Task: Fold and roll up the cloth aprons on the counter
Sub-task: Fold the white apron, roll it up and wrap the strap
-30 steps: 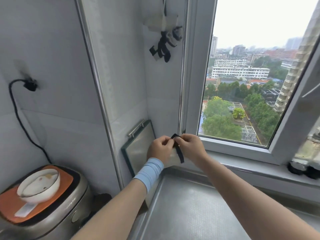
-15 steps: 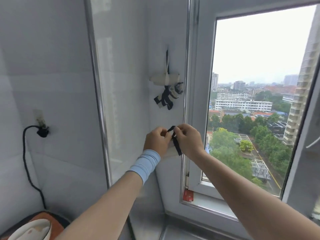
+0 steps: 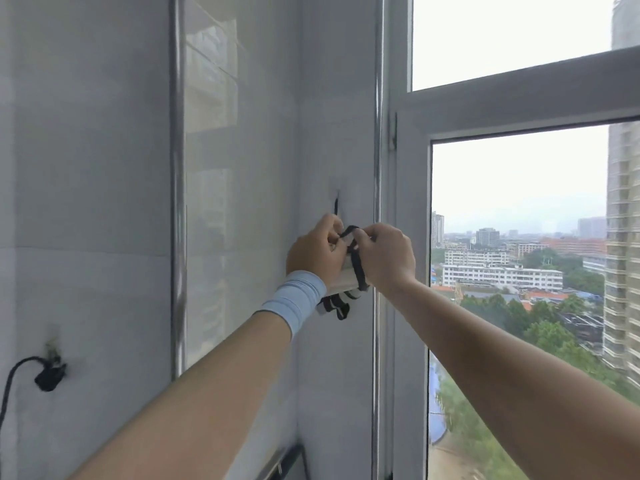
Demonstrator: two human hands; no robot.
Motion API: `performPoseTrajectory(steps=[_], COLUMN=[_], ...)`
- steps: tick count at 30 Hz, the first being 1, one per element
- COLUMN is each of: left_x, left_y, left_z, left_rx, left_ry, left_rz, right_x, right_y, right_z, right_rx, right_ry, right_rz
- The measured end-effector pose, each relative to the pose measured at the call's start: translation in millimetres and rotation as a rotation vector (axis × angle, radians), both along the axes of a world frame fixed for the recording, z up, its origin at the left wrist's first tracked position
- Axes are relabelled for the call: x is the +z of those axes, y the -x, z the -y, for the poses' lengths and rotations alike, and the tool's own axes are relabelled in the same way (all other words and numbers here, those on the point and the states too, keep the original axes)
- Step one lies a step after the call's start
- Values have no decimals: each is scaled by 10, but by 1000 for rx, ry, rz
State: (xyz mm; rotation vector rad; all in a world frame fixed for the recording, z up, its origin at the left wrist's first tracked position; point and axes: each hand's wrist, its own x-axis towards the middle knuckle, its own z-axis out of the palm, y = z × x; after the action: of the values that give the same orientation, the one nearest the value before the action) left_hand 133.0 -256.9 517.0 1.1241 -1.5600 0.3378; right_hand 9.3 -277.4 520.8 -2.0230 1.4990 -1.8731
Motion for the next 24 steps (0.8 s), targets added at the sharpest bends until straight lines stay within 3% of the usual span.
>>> performPoseTrajectory(steps=[3, 6, 12, 18, 24], left_x=[260, 435, 795, 924, 712], left_y=[-49, -98, -164, -192, -256], left_z=[179, 339, 698, 1020, 1162], left_rx=[100, 45, 14, 84, 48], left_ry=[-17, -38, -15, -99, -105], left_rz=[-13, -123, -125, -31, 119], right_x=[288, 456, 789, 902, 674], right_y=[-76, -151, -264, -346, -390], right_z=[151, 281, 584, 895, 957], right_rx=[-15, -34, -205, -610, -584], right_ry=[13, 28, 171, 267, 310], right_rz=[-7, -27, -175, -486, -533])
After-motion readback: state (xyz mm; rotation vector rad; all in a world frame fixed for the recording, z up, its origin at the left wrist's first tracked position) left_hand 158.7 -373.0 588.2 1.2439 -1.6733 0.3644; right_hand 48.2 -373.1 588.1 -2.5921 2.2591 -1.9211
